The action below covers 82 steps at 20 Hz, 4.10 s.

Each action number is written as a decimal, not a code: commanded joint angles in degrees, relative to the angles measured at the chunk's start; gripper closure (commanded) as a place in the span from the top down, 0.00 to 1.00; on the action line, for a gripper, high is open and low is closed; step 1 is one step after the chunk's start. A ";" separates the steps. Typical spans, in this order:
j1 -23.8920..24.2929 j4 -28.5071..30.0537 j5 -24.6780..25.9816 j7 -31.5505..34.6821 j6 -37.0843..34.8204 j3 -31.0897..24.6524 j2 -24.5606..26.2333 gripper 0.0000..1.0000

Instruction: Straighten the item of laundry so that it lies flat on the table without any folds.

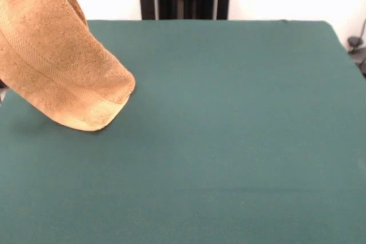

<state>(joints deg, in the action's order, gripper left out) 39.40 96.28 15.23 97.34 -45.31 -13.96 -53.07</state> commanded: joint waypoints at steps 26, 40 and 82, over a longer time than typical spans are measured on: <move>-2.70 1.89 0.95 -3.33 -16.09 -4.14 -3.31 0.00; -9.68 5.99 -4.65 3.11 -13.28 -3.84 -4.98 0.00; -24.11 4.61 -8.00 13.33 -8.76 3.16 -2.25 0.00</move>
<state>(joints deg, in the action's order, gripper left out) 17.56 96.18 10.55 97.34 -58.07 -11.94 -57.23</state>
